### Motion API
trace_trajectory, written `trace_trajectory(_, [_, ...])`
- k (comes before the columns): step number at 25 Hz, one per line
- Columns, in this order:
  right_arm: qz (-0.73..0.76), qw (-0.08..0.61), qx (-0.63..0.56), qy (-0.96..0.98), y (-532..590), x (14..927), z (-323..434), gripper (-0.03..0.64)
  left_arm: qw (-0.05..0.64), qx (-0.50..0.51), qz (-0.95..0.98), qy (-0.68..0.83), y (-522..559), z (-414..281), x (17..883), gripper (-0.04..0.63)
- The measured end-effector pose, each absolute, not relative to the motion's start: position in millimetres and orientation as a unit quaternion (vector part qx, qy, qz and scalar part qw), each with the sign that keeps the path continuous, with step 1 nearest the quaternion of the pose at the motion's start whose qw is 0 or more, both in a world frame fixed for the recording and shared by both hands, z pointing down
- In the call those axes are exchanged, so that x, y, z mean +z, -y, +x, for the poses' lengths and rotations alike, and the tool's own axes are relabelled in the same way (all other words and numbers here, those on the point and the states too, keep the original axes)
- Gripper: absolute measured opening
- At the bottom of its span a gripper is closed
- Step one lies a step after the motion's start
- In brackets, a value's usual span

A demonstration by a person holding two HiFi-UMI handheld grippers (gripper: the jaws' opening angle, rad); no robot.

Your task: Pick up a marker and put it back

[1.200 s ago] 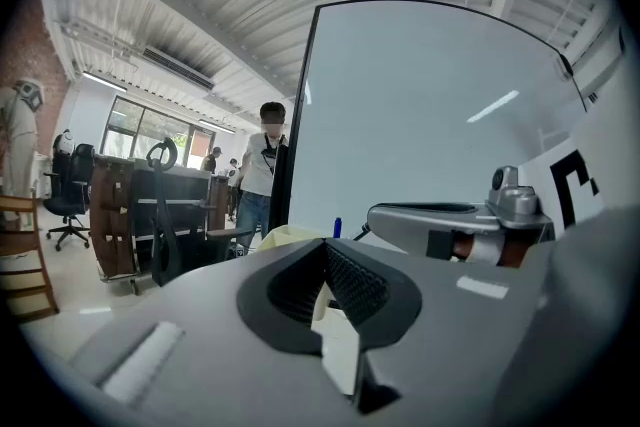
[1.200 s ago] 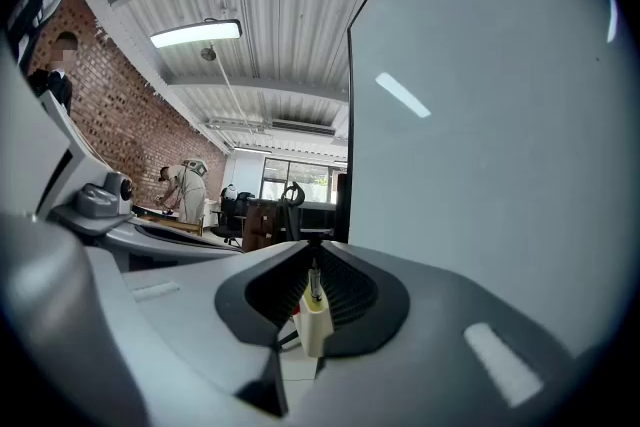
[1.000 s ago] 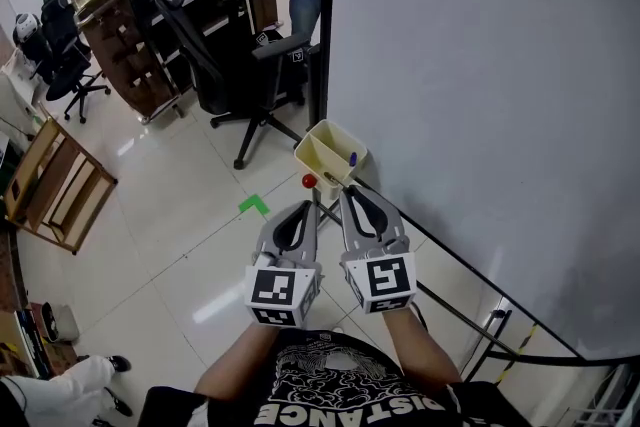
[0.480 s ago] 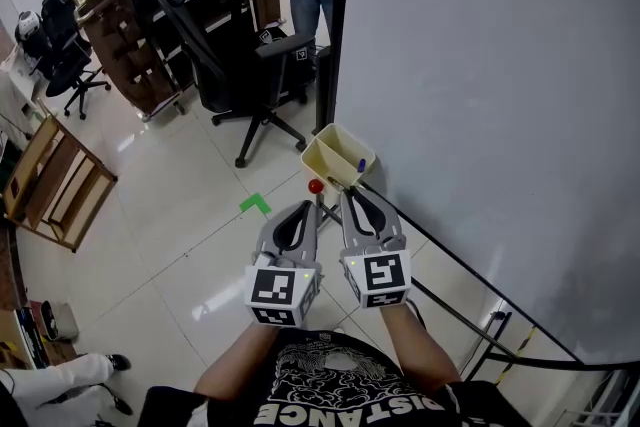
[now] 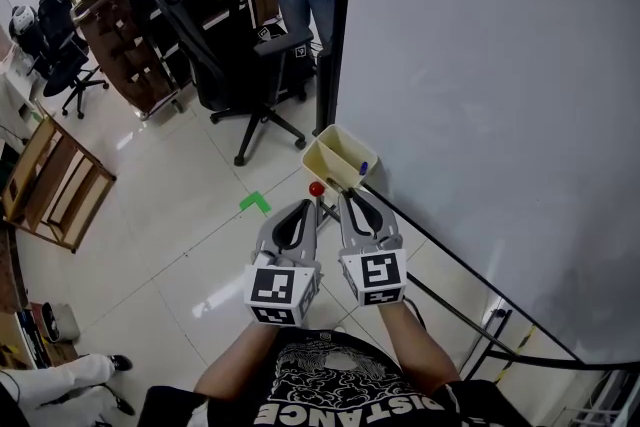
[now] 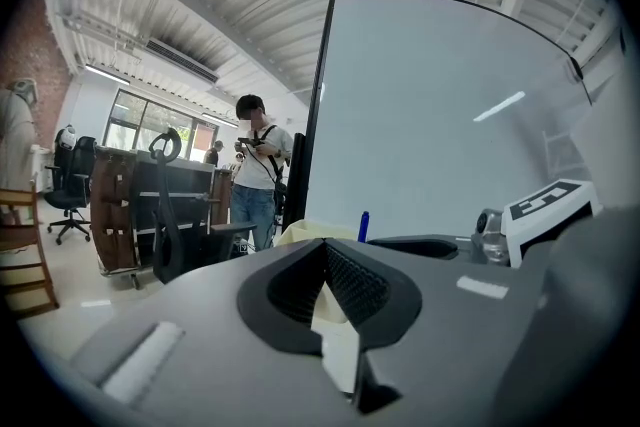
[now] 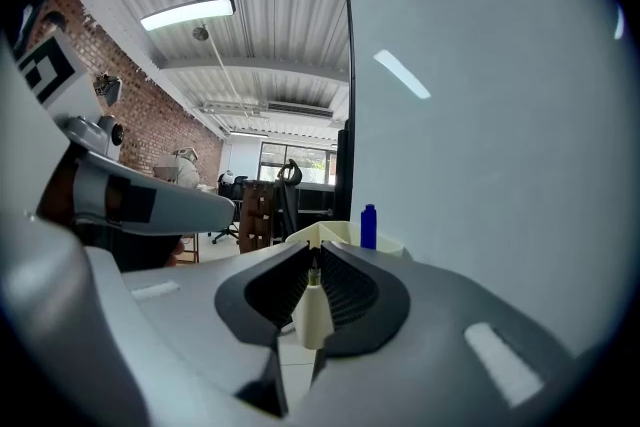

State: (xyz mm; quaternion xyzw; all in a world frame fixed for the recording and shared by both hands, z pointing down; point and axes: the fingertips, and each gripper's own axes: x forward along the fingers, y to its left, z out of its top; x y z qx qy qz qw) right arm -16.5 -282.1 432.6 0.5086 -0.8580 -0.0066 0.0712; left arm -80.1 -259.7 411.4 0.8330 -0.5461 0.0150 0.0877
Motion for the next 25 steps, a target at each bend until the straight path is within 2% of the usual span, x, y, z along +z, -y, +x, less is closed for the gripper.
trace_trajectory(25, [0.500, 0.073, 0.000, 0.863, 278.2, 435.3, -18.0, 0.034, 0.098, 0.022, 0.834, 0.543, 257.9, -77.8, 415.2, 0.005])
